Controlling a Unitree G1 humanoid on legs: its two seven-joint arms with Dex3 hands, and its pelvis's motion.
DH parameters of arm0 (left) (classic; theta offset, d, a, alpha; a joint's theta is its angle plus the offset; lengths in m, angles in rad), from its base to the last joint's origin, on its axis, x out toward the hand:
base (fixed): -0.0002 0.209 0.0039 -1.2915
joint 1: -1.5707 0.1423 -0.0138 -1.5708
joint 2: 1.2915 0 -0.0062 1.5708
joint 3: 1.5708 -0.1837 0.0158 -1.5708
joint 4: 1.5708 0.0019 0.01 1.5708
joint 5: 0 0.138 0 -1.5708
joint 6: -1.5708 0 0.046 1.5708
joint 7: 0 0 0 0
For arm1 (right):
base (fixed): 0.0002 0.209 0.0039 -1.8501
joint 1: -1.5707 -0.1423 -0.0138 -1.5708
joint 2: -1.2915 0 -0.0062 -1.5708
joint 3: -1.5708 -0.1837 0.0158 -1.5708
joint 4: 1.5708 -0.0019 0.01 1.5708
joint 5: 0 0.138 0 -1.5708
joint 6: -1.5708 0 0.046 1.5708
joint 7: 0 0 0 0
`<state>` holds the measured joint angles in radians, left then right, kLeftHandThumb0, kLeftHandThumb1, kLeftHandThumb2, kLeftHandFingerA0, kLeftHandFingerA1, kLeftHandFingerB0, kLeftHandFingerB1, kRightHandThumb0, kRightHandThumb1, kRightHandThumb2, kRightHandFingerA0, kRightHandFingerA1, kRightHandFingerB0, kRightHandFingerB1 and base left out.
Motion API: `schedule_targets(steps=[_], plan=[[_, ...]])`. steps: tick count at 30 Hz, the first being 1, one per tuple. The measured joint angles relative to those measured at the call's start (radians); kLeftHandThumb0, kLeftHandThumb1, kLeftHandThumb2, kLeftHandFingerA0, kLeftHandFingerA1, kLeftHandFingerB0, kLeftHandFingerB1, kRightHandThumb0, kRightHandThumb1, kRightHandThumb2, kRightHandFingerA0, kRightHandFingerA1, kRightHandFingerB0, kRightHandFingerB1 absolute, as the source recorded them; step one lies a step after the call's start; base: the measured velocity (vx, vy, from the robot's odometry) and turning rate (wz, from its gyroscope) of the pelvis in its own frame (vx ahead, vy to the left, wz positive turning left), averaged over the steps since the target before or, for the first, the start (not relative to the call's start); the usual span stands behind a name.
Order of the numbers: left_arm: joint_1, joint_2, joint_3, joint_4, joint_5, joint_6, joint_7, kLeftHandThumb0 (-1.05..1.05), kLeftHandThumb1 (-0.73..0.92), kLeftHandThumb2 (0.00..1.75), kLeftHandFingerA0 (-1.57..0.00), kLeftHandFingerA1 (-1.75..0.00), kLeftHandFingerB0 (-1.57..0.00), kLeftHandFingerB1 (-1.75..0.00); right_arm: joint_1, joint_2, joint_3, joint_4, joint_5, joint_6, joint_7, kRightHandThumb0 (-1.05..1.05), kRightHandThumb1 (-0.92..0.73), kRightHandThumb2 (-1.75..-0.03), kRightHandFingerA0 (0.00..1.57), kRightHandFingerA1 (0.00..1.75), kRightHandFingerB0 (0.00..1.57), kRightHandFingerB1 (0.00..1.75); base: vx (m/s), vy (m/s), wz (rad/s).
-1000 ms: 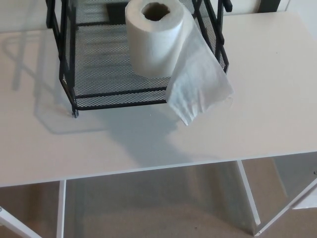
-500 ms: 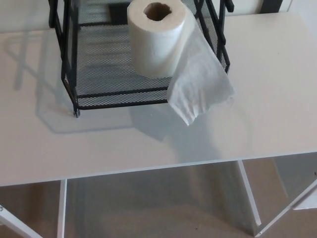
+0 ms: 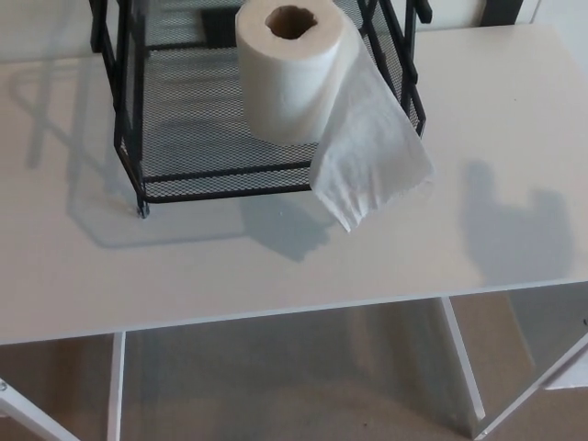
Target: The robot walks towards a desk on which a file tray is kept in the middle and a toilet paper roll is kept on its right. The robot uses its right hand to hook on finger in the gap of the roll and grabs it, lifts it and places it on the tray.
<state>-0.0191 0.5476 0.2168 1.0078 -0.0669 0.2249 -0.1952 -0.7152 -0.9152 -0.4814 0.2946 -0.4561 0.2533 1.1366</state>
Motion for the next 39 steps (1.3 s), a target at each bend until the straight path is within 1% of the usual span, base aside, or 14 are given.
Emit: schedule_targets(steps=[3, 6, 7, 8, 11, 17, 19, 25, 27, 28, 31, 35, 37, 39], plan=[[-0.002, -0.001, 0.000, 0.000, 0.000, 0.000, 0.000, -1.05, 0.77, 1.33, -0.45, -0.91, 0.00, -0.67, 0.109, 0.042, -0.088, 0.013, 0.016, -0.006, -0.022, -0.65, -0.35, -0.75, 1.19, 1.22, 0.16, 0.55, 0.00, 0.000, 0.00], [-0.003, -0.002, 0.000, 0.001, 0.000, 0.000, 0.000, -1.05, 0.77, 1.33, -0.40, -0.89, 0.00, -0.65, 0.207, 0.094, -0.177, 0.030, 0.034, -0.008, -0.049, -0.49, -0.42, -0.72, 0.97, 1.36, 0.17, 0.54, 0.00, 0.000, 0.00], [-0.003, -0.002, 0.000, 0.001, 0.000, 0.000, 0.000, -1.05, 0.76, 1.33, -0.42, -0.91, 0.00, -0.65, 0.236, 0.115, -0.208, 0.038, 0.040, -0.008, -0.059, -0.48, -0.42, -0.70, 1.21, 1.42, 0.16, 0.54, 0.00, 0.000, 0.00], [-0.003, -0.002, 0.000, 0.001, 0.000, 0.000, 0.000, -1.05, 0.77, 1.33, -0.41, -0.91, 0.00, -0.65, 0.244, 0.122, -0.218, 0.040, 0.042, -0.008, -0.062, -0.46, -0.44, -0.72, 0.92, 1.31, 0.16, 0.52, 0.00, 0.000, 0.00], [-0.004, -0.003, 0.000, 0.001, 0.000, 0.000, 0.000, -1.05, 0.78, 1.34, -0.37, -0.89, 0.00, -0.62, 0.322, 0.186, -0.301, 0.076, 0.059, -0.007, -0.100, -0.38, -0.48, -0.58, 0.87, 1.51, 0.17, 0.49, 0.00, 0.000, 0.00], [-0.004, -0.004, -0.001, 0.002, 0.000, 0.000, 0.000, -1.05, 0.76, 1.34, -0.50, -0.92, 0.00, -0.66, 0.438, 0.297, -0.392, 0.165, 0.073, -0.003, -0.178, -0.42, -0.36, -0.66, 0.81, 0.98, 0.17, 0.54, 0.00, 0.000, 0.00], [-0.004, -0.004, -0.001, 0.004, 0.001, 0.000, 0.000, -1.05, 0.76, 1.33, -0.52, -0.93, 0.00, -0.65, 0.471, 0.331, -0.400, 0.193, 0.073, -0.002, -0.205, -0.51, -0.44, -0.54, 1.06, 1.01, 0.34, 0.40, 0.00, 0.000, 0.00], [-0.005, -0.004, -0.001, 0.011, 0.001, 0.000, 0.000, -1.05, 0.77, 1.34, -0.49, -0.93, -0.04, -0.67, 0.570, 0.437, -0.397, 0.279, 0.071, 0.004, -0.293, -0.47, -0.39, -0.66, 0.19, 0.78, 0.11, 0.47, 0.00, 0.000, 0.00], [-0.004, -0.004, -0.001, 0.012, 0.001, 0.000, 0.000, -1.05, 0.77, 1.34, -0.45, -0.91, -0.04, -0.68, 0.598, 0.456, -0.388, 0.322, 0.070, 0.005, -0.319, -0.58, -0.47, -0.55, 0.33, 0.75, 0.26, 0.38, 0.00, 0.000, 0.00], [-0.004, -0.004, -0.002, 0.012, 0.002, 0.000, 0.000, -1.05, 0.92, 0.89, -0.38, -0.97, -0.05, -0.80, 0.617, 0.467, -0.378, 0.340, 0.068, 0.005, -0.335, -0.54, -0.46, -0.55, 0.58, 0.71, 0.25, 0.36, 0.00, 0.000, 0.00], [-0.003, -0.004, -0.003, 0.009, 0.003, 0.000, 0.000, -1.05, 0.92, 0.88, -0.31, -0.98, -0.05, -0.86, 0.666, 0.498, -0.345, 0.402, 0.068, 0.003, -0.382, -0.77, -0.43, -0.81, 0.66, 0.76, 0.12, 0.47, 0.00, 0.000, 0.00], [0.000, -0.004, -0.005, 0.000, 0.005, 0.000, 0.000, -1.04, 0.92, 0.90, -0.36, -0.91, -0.09, -0.79, 0.724, 0.523, -0.260, 0.470, 0.064, -0.011, -0.440, -0.70, -0.47, -0.55, 0.56, 0.75, 0.19, 0.39, 0.00, 0.000, 0.00], [0.002, -0.004, -0.008, -0.009, 0.006, 0.000, -0.001, -1.05, 0.76, 1.15, -0.34, -0.82, -0.09, -0.72, 0.749, 0.526, -0.213, 0.496, 0.064, -0.022, -0.471, -0.75, -0.41, -0.80, 0.14, 0.70, 0.11, 0.47, 0.00, 0.000, 0.00], [0.003, -0.004, -0.011, -0.013, 0.007, 0.000, -0.002, -1.05, 0.92, 0.88, -0.34, -0.89, -0.10, -0.78, 0.769, 0.526, -0.169, 0.513, 0.065, -0.042, -0.500, -0.71, -0.39, -0.78, 0.17, 0.68, 0.14, 0.46, 0.00, 0.000, 0.00]])
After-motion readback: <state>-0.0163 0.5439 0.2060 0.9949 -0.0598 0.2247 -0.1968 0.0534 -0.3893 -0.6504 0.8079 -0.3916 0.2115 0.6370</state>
